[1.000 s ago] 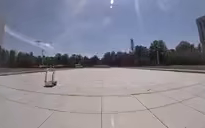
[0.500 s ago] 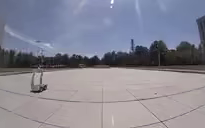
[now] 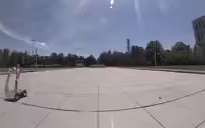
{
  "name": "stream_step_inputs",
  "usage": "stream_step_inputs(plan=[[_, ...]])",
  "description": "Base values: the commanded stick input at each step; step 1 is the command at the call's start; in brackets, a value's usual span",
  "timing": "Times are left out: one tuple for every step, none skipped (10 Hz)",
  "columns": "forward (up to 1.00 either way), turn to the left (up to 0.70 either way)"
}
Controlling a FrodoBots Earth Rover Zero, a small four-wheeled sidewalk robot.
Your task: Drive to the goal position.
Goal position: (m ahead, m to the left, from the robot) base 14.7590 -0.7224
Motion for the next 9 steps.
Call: stream_step_inputs(plan=[[0.7,0.0],[0.7,0.0],[0.7,0.0],[0.7,0.0],[0.7,0.0],[0.7,0.0],[0.7,0.0],[0.7,0.0],[0.7,0.0]])
